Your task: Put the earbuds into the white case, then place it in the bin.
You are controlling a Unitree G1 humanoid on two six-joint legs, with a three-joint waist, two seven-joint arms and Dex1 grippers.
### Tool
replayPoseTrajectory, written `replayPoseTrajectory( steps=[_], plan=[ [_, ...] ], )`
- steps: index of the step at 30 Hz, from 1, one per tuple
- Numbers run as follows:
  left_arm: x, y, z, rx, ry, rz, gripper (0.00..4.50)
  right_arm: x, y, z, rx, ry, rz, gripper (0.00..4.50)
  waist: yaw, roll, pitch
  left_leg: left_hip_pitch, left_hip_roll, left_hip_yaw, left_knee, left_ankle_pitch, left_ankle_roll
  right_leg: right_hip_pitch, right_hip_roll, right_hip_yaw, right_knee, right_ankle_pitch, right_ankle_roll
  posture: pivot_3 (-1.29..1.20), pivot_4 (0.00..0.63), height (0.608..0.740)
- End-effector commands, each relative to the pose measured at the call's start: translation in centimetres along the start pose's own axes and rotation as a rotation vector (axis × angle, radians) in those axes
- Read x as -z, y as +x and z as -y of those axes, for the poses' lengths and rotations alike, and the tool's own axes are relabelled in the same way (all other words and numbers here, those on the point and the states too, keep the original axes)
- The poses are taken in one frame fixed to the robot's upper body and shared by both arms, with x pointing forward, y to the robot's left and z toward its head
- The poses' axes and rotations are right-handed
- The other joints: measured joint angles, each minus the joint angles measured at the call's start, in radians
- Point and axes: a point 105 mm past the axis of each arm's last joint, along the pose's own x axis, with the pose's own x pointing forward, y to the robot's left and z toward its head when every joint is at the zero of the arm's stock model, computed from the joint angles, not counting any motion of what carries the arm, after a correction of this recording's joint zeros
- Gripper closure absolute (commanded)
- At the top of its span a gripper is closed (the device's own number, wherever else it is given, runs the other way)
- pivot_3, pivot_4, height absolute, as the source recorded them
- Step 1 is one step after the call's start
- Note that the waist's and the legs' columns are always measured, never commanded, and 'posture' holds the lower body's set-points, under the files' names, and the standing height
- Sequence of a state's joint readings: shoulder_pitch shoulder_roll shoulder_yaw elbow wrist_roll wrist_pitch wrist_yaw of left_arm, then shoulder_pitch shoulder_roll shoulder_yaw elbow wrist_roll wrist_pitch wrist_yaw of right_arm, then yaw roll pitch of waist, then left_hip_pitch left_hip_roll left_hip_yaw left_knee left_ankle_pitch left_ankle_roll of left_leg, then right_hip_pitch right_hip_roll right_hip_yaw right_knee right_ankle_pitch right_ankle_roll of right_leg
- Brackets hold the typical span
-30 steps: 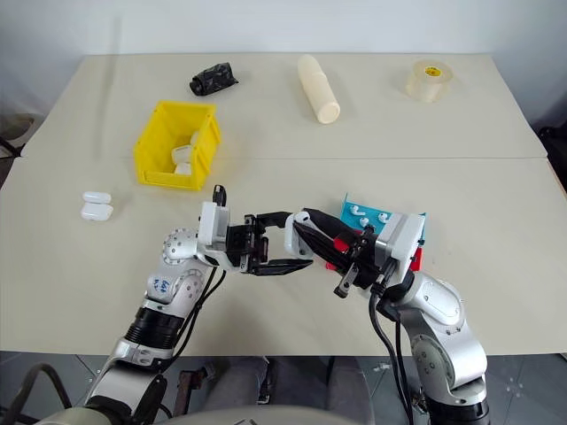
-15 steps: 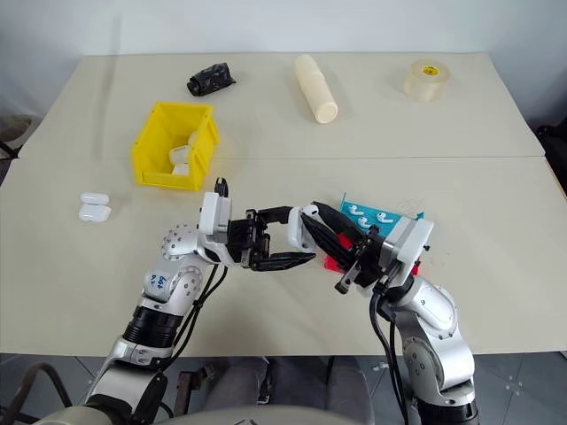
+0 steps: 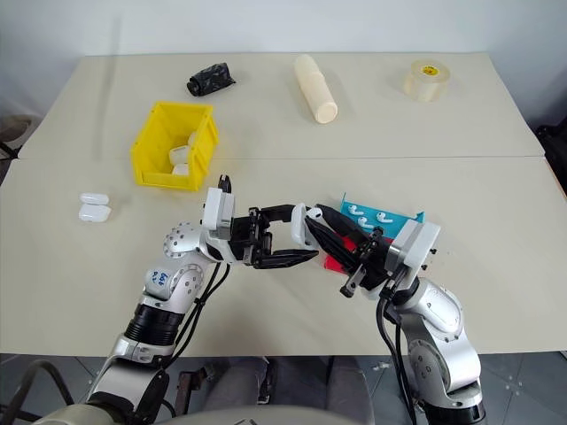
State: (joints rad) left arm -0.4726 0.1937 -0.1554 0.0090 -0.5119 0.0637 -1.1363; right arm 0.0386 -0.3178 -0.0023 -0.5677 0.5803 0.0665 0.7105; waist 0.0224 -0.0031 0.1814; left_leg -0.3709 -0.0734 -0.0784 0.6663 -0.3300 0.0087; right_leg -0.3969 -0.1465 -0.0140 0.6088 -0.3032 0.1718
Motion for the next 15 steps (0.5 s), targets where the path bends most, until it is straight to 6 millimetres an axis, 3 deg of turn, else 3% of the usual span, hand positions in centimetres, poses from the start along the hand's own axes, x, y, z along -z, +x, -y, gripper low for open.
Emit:
replayPoseTrajectory(
  steps=[1,15],
  plan=[
    [-3.48,0.3,-0.58,-0.008,0.105,0.109,1.7,0.28,-0.84,0.4,0.025,0.004,-0.032,3.97,0.0,0.0,0.0,0.0,0.0,0.0,0.0,0.0,0.0,0.0,0.0,0.0,0.0,0.0,0.0,0.0,0.15,0.74],
    [-3.33,0.04,-0.47,-0.001,0.102,0.104,1.7,-0.52,-0.68,0.05,-0.039,-0.066,-0.053,3.97,0.001,0.0,0.0,0.0,0.0,0.0,0.0,0.0,0.0,0.0,0.0,0.0,0.0,0.0,0.0,0.0,0.15,0.74]
  ],
)
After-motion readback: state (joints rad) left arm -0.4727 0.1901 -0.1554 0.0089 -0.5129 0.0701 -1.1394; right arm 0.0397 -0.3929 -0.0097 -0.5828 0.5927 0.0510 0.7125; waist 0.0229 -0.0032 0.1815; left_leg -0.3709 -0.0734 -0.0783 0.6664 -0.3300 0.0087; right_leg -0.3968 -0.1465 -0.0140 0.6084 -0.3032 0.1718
